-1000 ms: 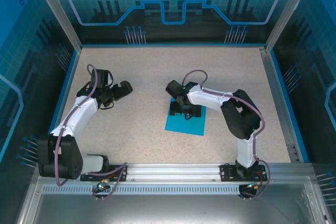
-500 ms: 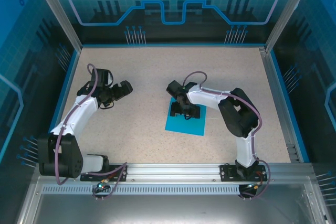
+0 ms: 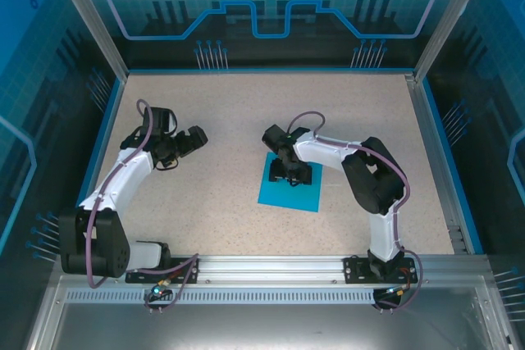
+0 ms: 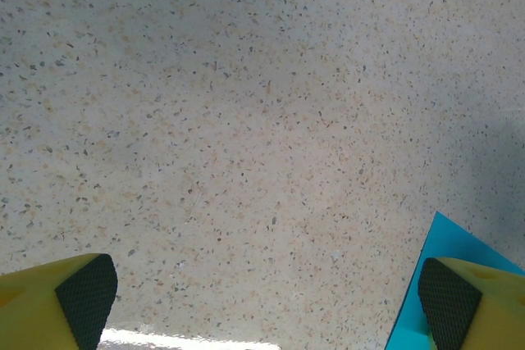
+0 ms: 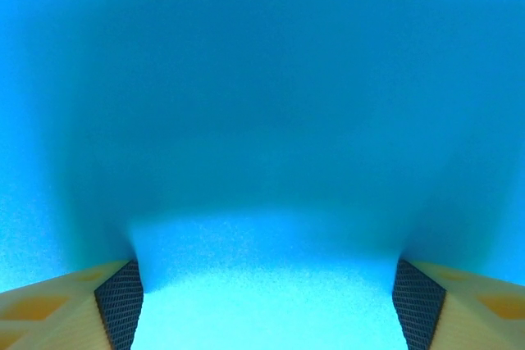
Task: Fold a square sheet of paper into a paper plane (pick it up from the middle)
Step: Fold the square sheet of paper in half at the center of the table.
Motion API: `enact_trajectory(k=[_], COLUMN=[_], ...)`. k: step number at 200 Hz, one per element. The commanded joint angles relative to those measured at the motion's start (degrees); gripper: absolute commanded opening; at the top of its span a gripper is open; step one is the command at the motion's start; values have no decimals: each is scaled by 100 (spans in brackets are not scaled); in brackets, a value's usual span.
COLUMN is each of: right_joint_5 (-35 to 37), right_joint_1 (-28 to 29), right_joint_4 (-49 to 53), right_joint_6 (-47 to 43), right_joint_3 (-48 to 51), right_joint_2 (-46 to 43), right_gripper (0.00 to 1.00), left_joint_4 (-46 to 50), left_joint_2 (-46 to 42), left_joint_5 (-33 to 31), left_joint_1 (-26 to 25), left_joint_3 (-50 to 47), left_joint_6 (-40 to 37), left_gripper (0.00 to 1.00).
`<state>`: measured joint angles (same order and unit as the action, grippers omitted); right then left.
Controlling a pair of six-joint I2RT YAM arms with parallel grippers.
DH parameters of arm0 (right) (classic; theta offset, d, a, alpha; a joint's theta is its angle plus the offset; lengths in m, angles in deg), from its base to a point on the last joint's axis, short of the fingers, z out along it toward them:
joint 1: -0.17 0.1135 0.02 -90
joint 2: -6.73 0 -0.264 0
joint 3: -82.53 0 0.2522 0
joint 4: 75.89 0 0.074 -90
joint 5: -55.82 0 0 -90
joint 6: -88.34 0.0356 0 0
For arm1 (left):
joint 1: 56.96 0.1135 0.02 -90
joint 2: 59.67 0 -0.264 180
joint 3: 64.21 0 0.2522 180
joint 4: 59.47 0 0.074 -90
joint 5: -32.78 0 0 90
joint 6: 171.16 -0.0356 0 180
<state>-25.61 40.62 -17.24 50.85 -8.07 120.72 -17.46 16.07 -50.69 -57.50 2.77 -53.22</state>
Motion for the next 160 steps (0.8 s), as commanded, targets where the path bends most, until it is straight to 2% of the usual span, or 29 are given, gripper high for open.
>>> enact_trajectory(k=[1, 76, 105, 120, 137, 160], right_joint_5=[-258, -190, -261, -412, -712, -1266], right_joint_1=[-50, -79, -79, -80, -72, -94], right_joint_4=[-204, -225, -475, -753, -1166, -1759], right_joint_6=[-14, -5, -86, -157, -311, -534], right_joint_3=[405, 486, 548, 598, 664, 783], right_joint_2=[580, 468, 136, -124, -442, -818], right_gripper=[80, 73, 66, 57, 36, 19], left_joint_4=[154, 179, 181, 158, 57, -133], left_joint_2=[46, 72, 76, 81, 113, 202], left_joint_5=[139, 139, 187, 262, 447, 757], left_joint_1=[9, 8, 0, 3, 1, -71], left_joint_3=[190, 181, 190, 176, 131, 54], left_joint_6=[-123, -123, -111, -80, 8, 156], left_gripper=[99, 98, 99, 98, 99, 98])
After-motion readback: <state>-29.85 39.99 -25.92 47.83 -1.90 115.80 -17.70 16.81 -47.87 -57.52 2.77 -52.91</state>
